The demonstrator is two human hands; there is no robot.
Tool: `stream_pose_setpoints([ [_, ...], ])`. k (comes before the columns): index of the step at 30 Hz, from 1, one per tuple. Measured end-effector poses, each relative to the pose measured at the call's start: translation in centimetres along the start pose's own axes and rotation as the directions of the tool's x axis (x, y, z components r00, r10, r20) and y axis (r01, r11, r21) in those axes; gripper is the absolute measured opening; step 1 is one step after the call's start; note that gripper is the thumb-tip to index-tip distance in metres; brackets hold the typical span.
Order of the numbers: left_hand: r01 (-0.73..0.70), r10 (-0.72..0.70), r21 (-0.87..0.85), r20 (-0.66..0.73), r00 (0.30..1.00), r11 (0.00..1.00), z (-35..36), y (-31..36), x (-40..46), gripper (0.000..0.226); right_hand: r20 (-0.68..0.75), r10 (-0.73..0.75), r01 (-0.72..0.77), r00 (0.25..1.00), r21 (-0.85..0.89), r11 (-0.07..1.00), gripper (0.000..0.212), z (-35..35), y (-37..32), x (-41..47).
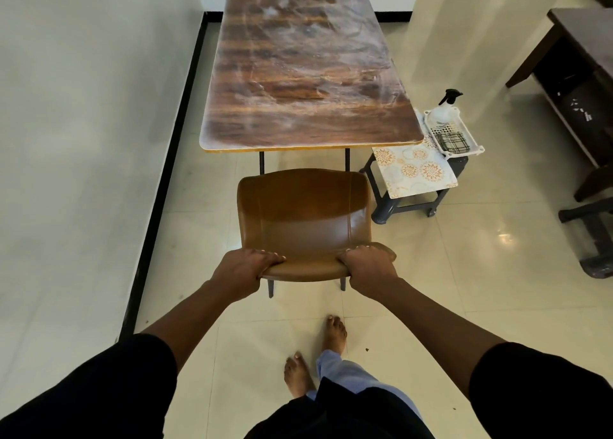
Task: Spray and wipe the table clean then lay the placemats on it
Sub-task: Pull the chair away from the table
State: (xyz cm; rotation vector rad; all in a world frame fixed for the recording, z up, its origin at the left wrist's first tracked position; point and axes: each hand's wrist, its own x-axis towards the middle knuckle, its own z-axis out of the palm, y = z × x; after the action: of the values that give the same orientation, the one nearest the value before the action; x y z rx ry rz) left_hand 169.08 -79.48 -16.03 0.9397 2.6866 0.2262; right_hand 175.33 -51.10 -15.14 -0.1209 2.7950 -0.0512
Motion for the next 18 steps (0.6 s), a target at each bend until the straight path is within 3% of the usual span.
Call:
stream_pose_setpoints([
  [18, 0.038, -0.038, 0.013, 0.014, 0.999, 0.999, 0.8, 0.35, 0.16, 0.069, -0.007, 0.015, -0.016, 1.0, -0.023, 1.0, 0.03, 0.27, 0.59, -0.45],
])
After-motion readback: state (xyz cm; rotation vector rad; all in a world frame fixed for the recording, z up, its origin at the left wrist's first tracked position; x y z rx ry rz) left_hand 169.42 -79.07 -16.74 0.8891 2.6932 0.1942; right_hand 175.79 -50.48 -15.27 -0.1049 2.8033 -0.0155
